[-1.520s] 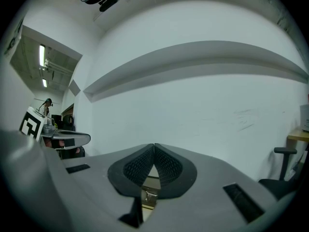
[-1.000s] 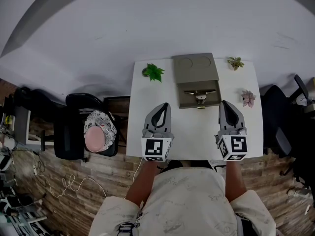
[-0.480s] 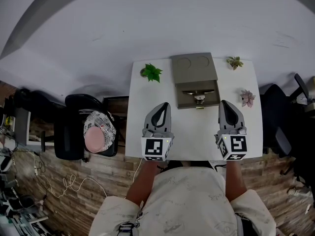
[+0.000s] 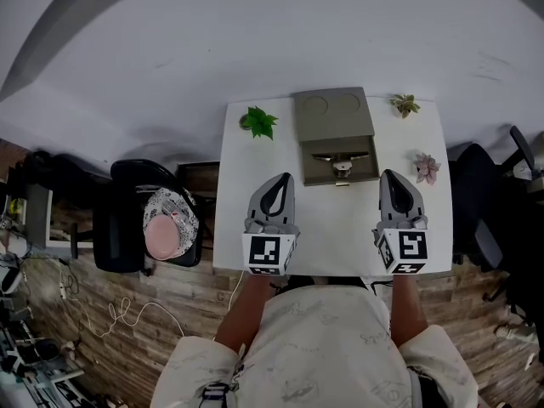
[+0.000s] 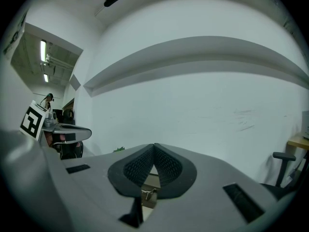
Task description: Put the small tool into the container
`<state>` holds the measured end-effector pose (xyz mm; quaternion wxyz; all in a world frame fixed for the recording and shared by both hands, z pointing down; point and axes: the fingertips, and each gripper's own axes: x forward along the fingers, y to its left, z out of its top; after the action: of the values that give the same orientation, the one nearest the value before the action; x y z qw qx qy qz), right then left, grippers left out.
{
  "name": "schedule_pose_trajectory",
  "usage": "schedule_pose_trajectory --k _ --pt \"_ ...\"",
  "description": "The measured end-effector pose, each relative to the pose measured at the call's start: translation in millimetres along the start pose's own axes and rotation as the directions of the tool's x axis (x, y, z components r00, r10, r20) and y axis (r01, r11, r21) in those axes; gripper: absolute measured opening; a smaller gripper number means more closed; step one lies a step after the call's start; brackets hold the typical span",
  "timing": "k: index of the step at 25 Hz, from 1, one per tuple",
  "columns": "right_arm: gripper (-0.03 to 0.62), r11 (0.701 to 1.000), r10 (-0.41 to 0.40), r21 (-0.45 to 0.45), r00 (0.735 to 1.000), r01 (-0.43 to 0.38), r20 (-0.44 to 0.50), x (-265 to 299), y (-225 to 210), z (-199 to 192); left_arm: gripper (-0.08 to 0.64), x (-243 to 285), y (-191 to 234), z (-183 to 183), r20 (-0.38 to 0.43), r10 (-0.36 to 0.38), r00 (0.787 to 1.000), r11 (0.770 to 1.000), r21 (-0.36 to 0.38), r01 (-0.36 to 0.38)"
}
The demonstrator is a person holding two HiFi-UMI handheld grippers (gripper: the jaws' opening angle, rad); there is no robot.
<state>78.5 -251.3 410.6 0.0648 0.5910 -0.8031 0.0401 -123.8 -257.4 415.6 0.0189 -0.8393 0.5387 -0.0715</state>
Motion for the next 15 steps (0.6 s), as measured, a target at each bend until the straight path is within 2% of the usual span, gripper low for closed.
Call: schedule_pose_trajectory --k 15 --pt "0.015 1.000 0.022 -0.003 1.000 -0.022 -0.002 2.4 -24.7 -1.0 0.006 19.3 -19.9 9.3 -0.009 -0.016 1.000 1.000 -0.005 0.016"
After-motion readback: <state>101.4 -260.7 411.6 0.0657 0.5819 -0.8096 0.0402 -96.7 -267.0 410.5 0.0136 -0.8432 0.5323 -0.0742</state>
